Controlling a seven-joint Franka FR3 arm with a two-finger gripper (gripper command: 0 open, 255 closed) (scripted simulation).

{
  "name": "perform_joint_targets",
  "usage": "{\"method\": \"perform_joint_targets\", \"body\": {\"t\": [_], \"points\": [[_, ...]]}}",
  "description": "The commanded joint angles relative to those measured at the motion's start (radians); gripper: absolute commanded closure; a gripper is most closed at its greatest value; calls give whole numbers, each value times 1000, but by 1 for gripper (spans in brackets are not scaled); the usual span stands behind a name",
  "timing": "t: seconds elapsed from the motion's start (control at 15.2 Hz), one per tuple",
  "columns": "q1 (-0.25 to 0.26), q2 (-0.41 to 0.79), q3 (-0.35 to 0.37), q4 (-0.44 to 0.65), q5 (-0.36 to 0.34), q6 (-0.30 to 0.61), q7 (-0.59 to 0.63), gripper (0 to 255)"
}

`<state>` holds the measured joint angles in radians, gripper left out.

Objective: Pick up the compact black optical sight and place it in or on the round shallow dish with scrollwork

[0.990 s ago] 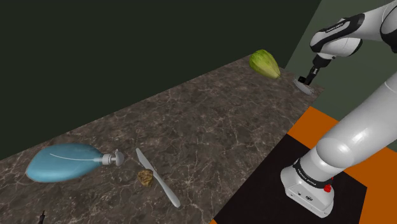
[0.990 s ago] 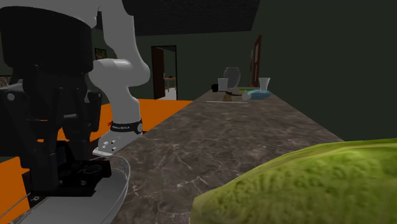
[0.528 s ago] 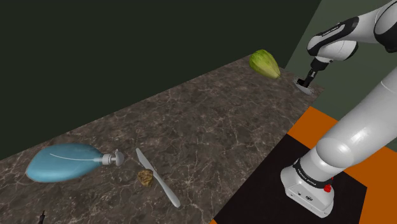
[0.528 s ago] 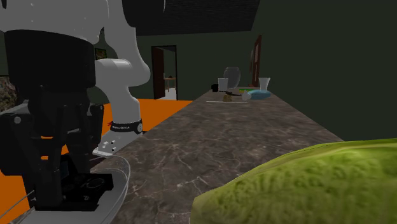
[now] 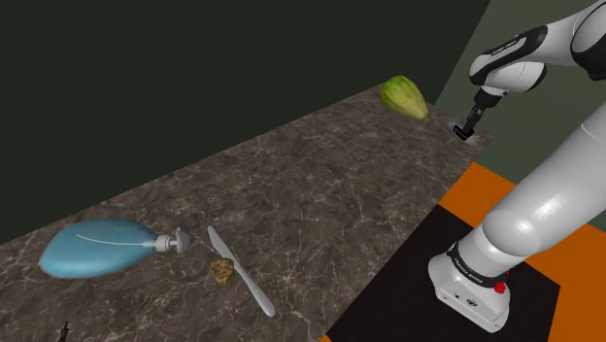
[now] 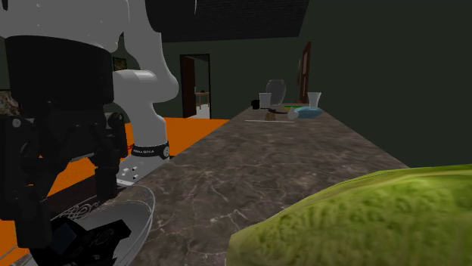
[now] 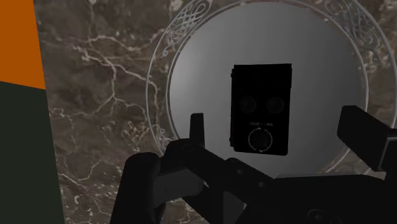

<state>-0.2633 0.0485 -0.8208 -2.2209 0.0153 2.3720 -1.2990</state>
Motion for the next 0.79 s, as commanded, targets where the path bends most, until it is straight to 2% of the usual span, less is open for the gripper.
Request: {"method": "perform_joint_targets", "body": {"t": [0.0,0.26,0.73], "points": [[0,0,0,0,0,0,0,0],[12,-114,5,43,-111,-124,79,0],[10,-114,7,43,-111,-124,79,0]]}}
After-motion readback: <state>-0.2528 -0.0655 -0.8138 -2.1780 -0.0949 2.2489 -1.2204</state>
